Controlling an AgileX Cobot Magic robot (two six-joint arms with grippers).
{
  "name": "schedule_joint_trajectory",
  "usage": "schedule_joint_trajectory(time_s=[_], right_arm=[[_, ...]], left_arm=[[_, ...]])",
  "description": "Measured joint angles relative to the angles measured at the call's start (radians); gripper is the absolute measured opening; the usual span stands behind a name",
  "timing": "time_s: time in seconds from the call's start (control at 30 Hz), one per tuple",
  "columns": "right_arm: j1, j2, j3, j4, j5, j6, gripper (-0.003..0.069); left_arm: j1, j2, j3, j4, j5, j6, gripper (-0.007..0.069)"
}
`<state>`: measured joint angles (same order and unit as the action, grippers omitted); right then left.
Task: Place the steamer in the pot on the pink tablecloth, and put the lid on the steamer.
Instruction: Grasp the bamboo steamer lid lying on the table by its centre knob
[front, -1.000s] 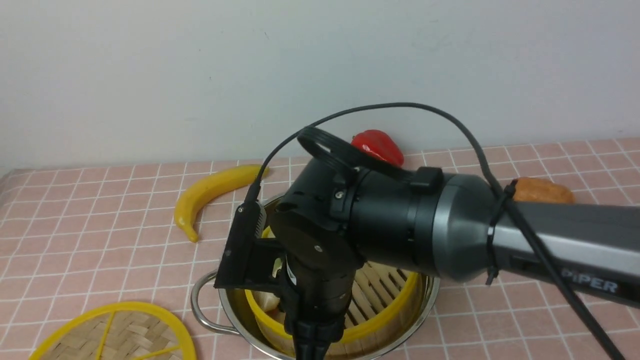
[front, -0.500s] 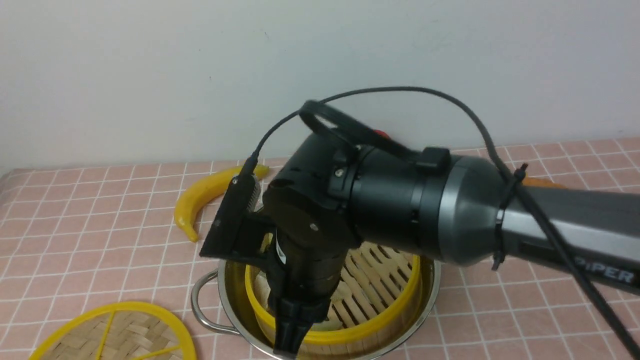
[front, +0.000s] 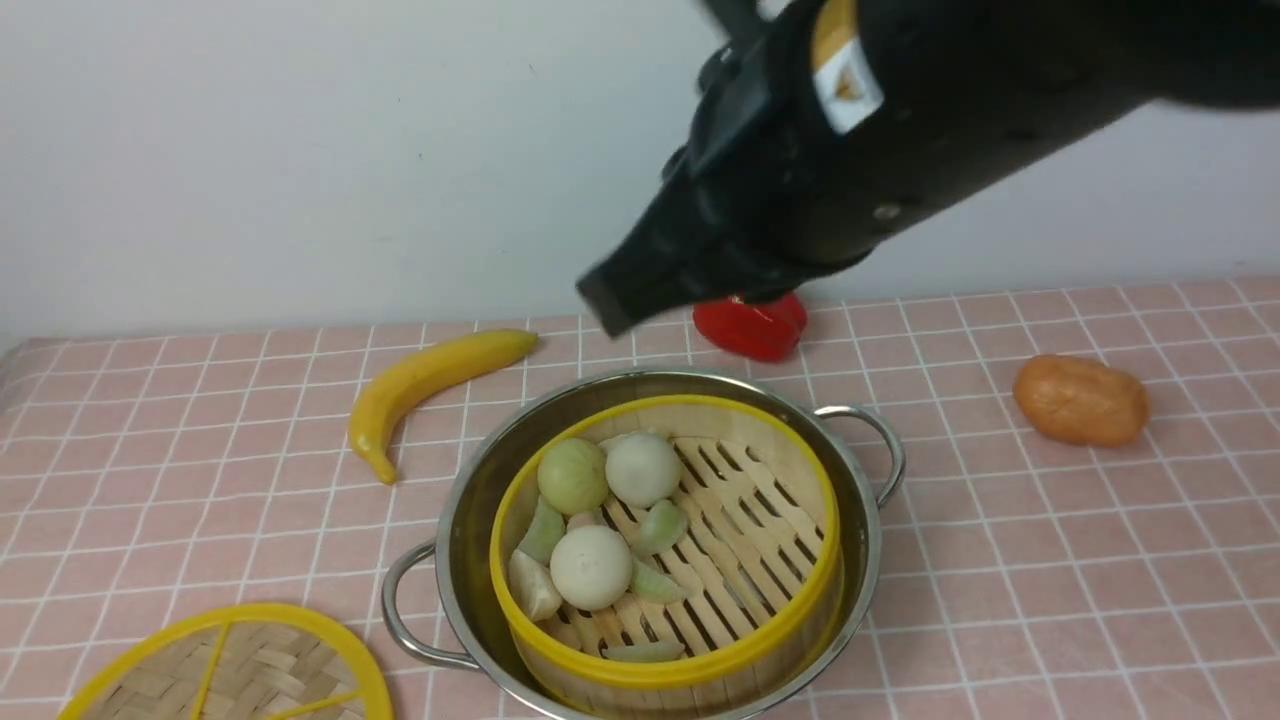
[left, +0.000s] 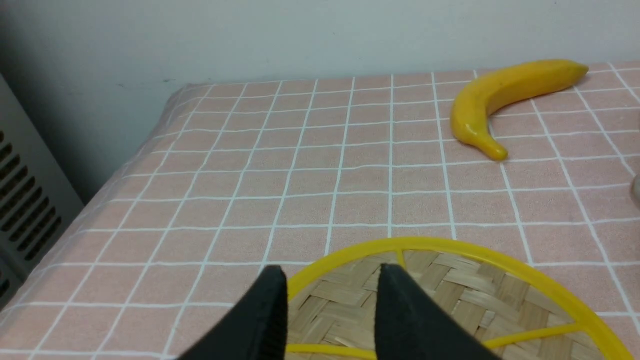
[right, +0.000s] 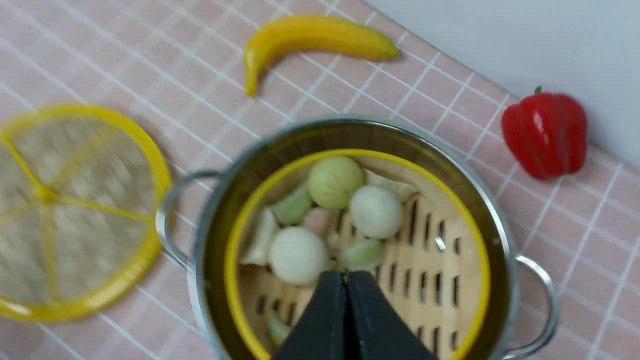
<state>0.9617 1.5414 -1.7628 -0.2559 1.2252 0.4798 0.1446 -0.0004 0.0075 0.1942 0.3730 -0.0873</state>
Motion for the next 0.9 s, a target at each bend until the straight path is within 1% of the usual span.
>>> schedule_joint_trajectory(time_s=[0.1,0.27,0.3,0.33,0.37,0.4,0.43,0.5,0.53,0.57,0.63,0.67,0.73,0.77,0.87,0.9], right_arm=[[0.000,-0.026,0.000,-0.011,0.001,0.006,-0.0008],[-0.001,-0.067,0.029,-0.085,-0.003,-0.056,-0.0005],[-0.001,-0.110,0.113,-0.117,-0.020,-0.073,-0.0001],[-0.001,-0.116,0.124,-0.119,-0.021,-0.074,-0.0001],[-0.011,-0.180,0.238,-0.126,-0.085,-0.077,0.0000],[-0.017,-0.190,0.254,-0.126,-0.109,-0.077,0.0000],[-0.035,-0.242,0.342,-0.124,-0.165,-0.077,0.0001],[-0.102,-0.355,0.558,-0.096,-0.348,-0.073,0.0004],[-0.130,-0.402,0.618,-0.085,-0.402,-0.072,0.0006],[-0.207,-0.482,0.758,-0.050,-0.516,-0.071,0.0009],[-0.331,-0.597,0.945,-0.014,-0.654,-0.069,0.0015],[-0.430,-0.677,1.065,-0.003,-0.731,-0.069,0.0020],[-0.511,-0.772,1.191,0.002,-0.803,-0.069,0.0027],[-0.574,-0.830,1.274,0.004,-0.852,-0.069,0.0031],[-0.693,-0.980,1.433,0.008,-0.958,-0.068,0.0044],[-0.720,-1.020,1.471,0.008,-0.983,-0.068,0.0048]], left_arm=[[0.000,0.000,0.000,0.000,0.000,0.000,0.0243],[0.000,0.000,0.000,0.000,0.000,0.000,0.0243],[0.000,0.000,0.000,0.000,0.000,0.000,0.0243],[0.000,0.000,0.000,0.000,0.000,0.000,0.0243],[0.000,0.000,0.000,0.000,0.000,0.000,0.0243],[0.000,0.000,0.000,0.000,0.000,0.000,0.0243],[0.000,0.000,0.000,0.000,0.000,0.000,0.0243],[0.000,0.000,0.000,0.000,0.000,0.000,0.0243],[0.000,0.000,0.000,0.000,0.000,0.000,0.0243],[0.000,0.000,0.000,0.000,0.000,0.000,0.0243],[0.000,0.000,0.000,0.000,0.000,0.000,0.0243],[0.000,0.000,0.000,0.000,0.000,0.000,0.0243],[0.000,0.000,0.000,0.000,0.000,0.000,0.0243],[0.000,0.000,0.000,0.000,0.000,0.000,0.0243],[0.000,0.000,0.000,0.000,0.000,0.000,0.0243],[0.000,0.000,0.000,0.000,0.000,0.000,0.0243]])
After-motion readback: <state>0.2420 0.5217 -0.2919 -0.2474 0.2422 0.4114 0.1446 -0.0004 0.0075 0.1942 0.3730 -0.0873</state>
